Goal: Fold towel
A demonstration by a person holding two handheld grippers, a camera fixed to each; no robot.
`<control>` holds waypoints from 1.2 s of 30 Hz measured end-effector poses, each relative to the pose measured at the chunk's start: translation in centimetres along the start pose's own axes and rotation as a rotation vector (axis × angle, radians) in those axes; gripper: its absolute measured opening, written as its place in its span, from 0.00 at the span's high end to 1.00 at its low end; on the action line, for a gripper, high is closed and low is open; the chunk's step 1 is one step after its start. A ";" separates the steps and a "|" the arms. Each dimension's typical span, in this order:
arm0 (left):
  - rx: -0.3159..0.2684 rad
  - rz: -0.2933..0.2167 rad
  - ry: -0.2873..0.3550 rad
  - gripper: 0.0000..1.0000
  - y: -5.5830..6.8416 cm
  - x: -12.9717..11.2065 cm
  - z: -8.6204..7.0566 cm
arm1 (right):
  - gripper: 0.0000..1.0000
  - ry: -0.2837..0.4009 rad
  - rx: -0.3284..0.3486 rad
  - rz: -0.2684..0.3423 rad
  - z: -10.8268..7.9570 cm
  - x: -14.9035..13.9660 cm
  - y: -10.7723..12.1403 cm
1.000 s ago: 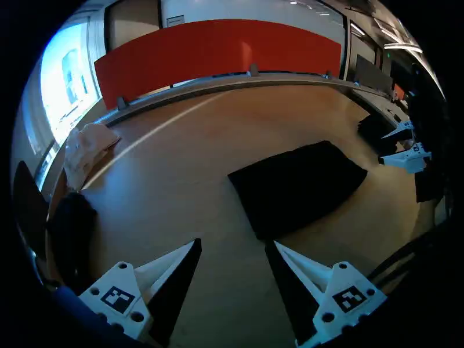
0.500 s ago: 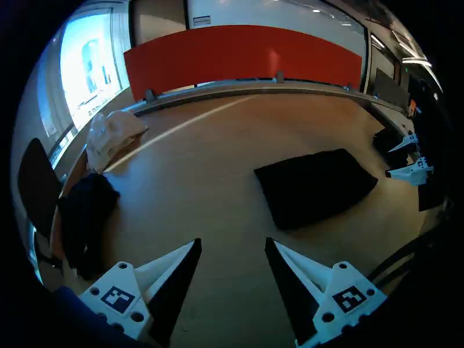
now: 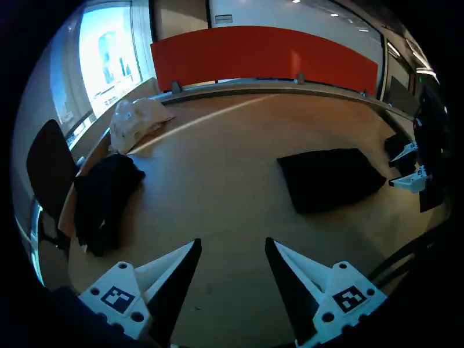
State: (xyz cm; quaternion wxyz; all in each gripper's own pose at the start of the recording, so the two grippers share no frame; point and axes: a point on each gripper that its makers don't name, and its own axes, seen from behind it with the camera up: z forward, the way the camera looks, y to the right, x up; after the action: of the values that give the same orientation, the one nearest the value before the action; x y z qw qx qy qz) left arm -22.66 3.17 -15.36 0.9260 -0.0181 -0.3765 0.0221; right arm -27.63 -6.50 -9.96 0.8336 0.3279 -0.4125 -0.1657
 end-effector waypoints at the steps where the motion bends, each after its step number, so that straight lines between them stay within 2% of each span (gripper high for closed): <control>1: 0.004 -0.003 0.000 0.19 -0.2 -0.1 -0.1 | 0.07 -0.006 0.007 -0.006 0.1 -0.2 -0.1; 6: 0.019 -0.014 -0.004 0.19 -0.8 -0.7 -0.6 | 0.22 -0.036 0.047 -0.028 0.7 -0.9 -0.4; 11: 0.024 -0.019 -0.011 0.19 -0.9 -1.2 -0.8 | 0.37 -0.057 0.054 -0.055 1.2 -1.2 -0.3; 17: 0.023 -0.020 -0.016 0.19 -0.8 -1.6 -0.9 | 0.41 -0.081 0.061 -0.072 1.7 -1.5 -0.2; 30: 0.022 -0.013 -0.020 0.19 -0.9 -1.4 -0.5 | 0.93 -0.108 0.063 -0.054 2.1 -2.0 0.1; 36: 0.018 -0.009 -0.019 0.19 -0.7 -1.2 -0.1 | 0.94 -0.094 0.038 -0.038 2.0 -1.6 0.5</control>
State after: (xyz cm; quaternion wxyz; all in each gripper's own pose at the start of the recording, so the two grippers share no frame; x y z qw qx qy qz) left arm -23.41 2.38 -16.28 0.9225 -0.0079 -0.3854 0.0214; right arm -30.20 -6.08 -9.68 0.8036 0.3433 -0.4482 -0.1886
